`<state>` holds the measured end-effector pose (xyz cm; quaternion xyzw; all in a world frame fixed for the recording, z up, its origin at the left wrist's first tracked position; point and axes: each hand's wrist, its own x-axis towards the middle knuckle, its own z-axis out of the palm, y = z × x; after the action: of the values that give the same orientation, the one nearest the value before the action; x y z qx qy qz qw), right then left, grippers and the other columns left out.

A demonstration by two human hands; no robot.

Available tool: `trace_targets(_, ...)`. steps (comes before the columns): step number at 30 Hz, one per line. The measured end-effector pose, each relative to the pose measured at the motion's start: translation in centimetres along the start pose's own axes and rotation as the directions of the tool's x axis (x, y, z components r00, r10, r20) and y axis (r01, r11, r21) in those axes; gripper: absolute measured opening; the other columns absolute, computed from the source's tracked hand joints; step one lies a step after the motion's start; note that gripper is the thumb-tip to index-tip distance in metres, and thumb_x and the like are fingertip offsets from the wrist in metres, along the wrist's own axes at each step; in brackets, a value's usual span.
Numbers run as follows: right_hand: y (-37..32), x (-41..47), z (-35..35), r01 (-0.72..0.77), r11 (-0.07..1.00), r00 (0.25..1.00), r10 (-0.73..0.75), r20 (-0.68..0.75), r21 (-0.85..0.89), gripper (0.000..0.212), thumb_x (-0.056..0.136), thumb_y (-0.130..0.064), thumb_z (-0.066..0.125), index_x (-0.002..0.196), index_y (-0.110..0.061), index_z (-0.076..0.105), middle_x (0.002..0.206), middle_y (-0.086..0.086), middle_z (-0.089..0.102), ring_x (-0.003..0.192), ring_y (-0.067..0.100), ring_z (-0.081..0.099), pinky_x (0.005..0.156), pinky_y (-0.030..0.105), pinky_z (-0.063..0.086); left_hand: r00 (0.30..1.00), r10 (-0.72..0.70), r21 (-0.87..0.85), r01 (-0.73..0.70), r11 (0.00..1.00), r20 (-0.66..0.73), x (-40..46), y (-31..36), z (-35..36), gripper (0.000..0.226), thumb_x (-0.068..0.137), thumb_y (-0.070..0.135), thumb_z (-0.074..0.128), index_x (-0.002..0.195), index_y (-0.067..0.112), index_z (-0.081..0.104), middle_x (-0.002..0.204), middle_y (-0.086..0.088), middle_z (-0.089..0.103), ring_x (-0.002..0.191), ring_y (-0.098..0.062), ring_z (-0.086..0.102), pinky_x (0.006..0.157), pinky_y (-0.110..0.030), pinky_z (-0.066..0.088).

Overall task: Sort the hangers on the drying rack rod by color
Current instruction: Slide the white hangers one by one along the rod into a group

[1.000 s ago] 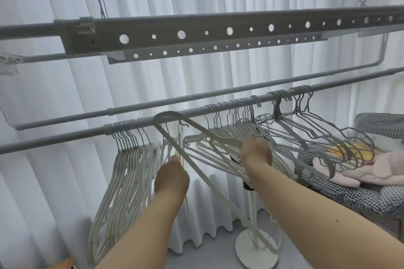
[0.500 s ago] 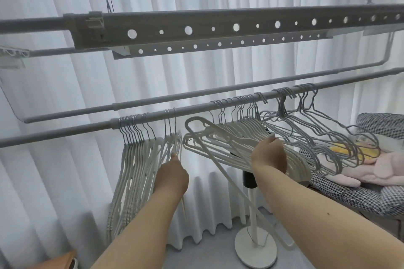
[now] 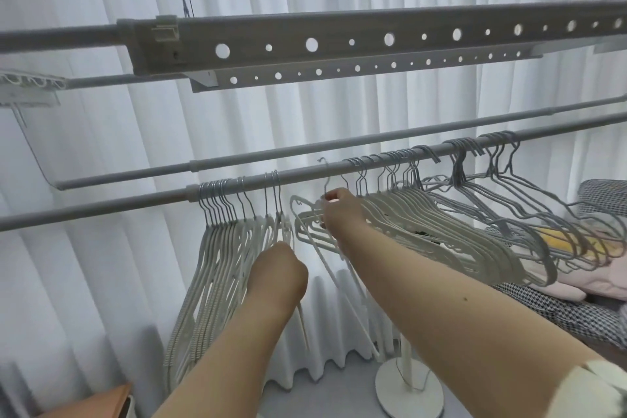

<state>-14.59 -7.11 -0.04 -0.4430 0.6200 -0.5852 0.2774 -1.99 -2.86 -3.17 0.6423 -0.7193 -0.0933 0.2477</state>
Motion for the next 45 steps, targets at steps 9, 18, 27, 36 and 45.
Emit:
trace_targets(9,0.6,1.5,3.1,-0.010,0.999,0.973,0.017,0.229,-0.033,0.032,0.087,0.000,0.051,0.115,-0.008,0.064,0.097,0.005,0.058,0.091,0.022,0.057,0.095,0.042,0.052,0.998,0.051,0.019,-0.050,0.999,-0.044,0.2,-1.6,0.3,0.015,0.100,0.015,0.039,0.095,0.010,0.053,0.097,-0.009,0.062,0.082,-0.023,0.051,0.065,-0.029,0.034)
trace_targets(18,1.2,0.3,-1.4,0.161,0.864,0.978,-0.204,-0.039,-0.476,0.022,0.090,-0.018,0.047,0.105,-0.015,0.062,0.103,0.004,0.063,0.101,0.025,0.056,0.079,0.031,0.043,0.993,0.114,0.001,-0.114,0.993,-0.037,0.3,-2.1,-0.5,0.052,0.105,0.037,0.019,0.097,0.013,0.063,0.091,-0.008,0.066,0.091,-0.029,0.063,0.078,-0.031,0.044)
trace_targets(27,3.6,-1.0,-5.7,0.011,0.603,0.971,-0.196,-0.134,-0.798,0.036,0.090,-0.022,0.048,0.121,-0.007,0.055,0.124,0.011,0.056,0.118,0.029,0.049,0.092,0.037,0.044,0.957,0.201,-0.063,-0.218,0.974,-0.211,-1.3,2.9,-1.3,0.069,0.100,0.054,0.007,0.123,0.016,0.060,0.136,-0.008,0.055,0.138,-0.025,0.038,0.103,-0.038,0.038)
trace_targets(36,3.1,-0.7,-6.6,0.051,0.792,0.999,-0.036,0.037,-0.608,0.033,0.100,-0.011,0.029,0.114,-0.016,0.058,0.121,0.019,0.061,0.113,0.034,0.055,0.087,0.037,0.047,0.979,0.117,-0.543,-0.008,0.839,0.166,-0.4,5.7,3.2,0.039,0.101,0.033,0.036,0.101,0.003,0.061,0.100,-0.017,0.065,0.089,-0.033,0.069,0.077,-0.047,0.059)
trace_targets(45,4.5,-0.9,-6.6,-0.172,0.984,0.945,0.149,0.292,0.054,0.063,0.098,-0.056,0.032,0.095,-0.004,0.067,0.078,0.007,0.064,0.072,0.020,0.059,0.075,0.032,0.048,0.964,0.092,-0.676,0.105,0.729,0.249,-0.8,6.5,4.8,0.013,0.096,0.014,0.048,0.101,0.008,0.058,0.071,-0.010,0.060,0.049,-0.018,0.051,0.041,-0.022,0.038)
